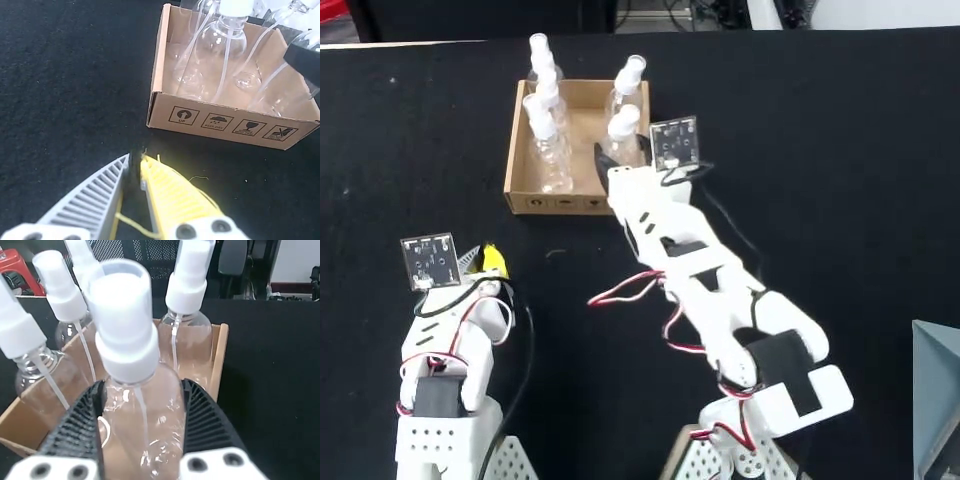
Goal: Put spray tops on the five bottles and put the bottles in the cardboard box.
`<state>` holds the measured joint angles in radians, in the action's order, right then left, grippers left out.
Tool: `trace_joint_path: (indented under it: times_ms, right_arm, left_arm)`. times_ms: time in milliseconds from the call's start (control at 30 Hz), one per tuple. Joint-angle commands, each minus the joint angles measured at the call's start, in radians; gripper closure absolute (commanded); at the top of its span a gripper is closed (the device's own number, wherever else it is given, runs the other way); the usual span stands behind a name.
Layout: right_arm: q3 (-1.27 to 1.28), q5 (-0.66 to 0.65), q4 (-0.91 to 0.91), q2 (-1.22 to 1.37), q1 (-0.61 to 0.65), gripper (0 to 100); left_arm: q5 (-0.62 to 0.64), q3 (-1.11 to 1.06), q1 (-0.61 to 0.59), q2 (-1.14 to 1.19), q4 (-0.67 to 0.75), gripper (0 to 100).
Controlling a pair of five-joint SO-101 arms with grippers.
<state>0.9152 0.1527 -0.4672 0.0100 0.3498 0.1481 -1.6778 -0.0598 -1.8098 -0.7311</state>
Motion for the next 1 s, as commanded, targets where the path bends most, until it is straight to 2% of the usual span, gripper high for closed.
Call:
trace_joint_path:
  times_ms: [0, 767, 967]
  right_arm:
    - [-0.065, 0.006, -0.026, -0.005, -0.025, 98.6]
    - [-0.102, 0.006, 0.029, 0.065, -0.02, 98.0]
    - [-0.096, 0.006, 0.032, 0.067, -0.02, 82.1]
  left_arm:
    - [-0.008, -0.022, -0.008, -0.011, -0.005, 97]
    - [-0.005, -0.022, -0.008, -0.011, -0.005, 97]
    - [-0.003, -0.022, -0.008, -0.011, -0.005, 97]
